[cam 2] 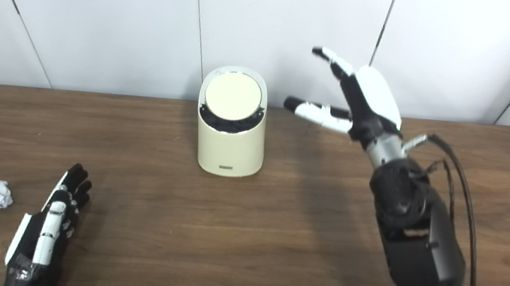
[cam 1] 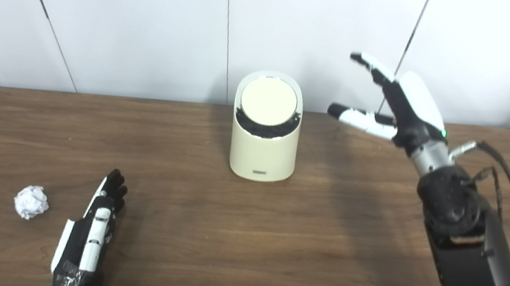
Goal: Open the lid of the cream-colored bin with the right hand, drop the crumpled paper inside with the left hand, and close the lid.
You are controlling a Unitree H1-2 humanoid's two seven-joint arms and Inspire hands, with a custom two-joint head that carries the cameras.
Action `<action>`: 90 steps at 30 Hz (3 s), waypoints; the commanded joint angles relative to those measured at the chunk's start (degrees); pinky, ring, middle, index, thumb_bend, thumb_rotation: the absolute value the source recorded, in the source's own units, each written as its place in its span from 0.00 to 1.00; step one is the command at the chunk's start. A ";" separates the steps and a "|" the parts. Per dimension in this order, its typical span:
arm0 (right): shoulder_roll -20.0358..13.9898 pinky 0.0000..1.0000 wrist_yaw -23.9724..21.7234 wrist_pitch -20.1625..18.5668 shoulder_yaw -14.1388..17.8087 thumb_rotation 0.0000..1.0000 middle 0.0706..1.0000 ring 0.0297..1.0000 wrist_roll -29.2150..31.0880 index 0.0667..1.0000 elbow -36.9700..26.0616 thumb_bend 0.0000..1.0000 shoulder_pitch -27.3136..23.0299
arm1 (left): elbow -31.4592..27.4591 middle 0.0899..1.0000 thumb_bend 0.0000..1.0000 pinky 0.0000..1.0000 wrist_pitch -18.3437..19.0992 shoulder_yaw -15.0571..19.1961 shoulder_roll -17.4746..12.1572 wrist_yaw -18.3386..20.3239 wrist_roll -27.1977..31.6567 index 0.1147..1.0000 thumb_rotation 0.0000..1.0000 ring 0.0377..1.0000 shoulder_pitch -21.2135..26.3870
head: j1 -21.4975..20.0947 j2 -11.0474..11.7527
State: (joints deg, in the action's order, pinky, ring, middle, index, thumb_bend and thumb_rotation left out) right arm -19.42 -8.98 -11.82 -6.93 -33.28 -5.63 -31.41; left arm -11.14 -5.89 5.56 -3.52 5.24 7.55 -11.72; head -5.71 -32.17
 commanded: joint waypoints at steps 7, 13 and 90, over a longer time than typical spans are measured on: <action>-1.43 0.78 -2.83 0.34 -2.52 0.75 0.91 0.90 -0.83 0.88 2.66 0.72 -6.93 | 2.37 1.00 0.28 1.00 -2.27 -1.44 1.23 0.02 -0.42 1.00 0.90 1.00 -1.36 | -0.04 -0.04; -1.72 0.82 -6.12 -1.26 -6.31 0.70 0.93 0.92 -4.12 0.90 5.88 0.71 -11.55 | 2.49 0.98 0.28 1.00 -2.16 -1.67 1.78 -0.25 -0.49 1.00 0.88 0.99 -1.31 | -0.47 0.06; 0.05 0.96 -29.18 -1.73 -22.38 0.44 0.94 0.98 -18.54 0.90 19.14 0.91 -34.41 | 4.91 0.97 0.27 0.98 -4.37 -2.23 2.55 -1.23 -1.55 0.98 0.82 0.96 -1.27 | -0.13 0.07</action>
State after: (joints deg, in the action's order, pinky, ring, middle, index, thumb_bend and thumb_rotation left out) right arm -19.14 -39.32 -13.86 -29.98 -50.99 14.42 -61.78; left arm -10.37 -8.44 4.35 -2.72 4.33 5.74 -11.18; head -5.80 -32.08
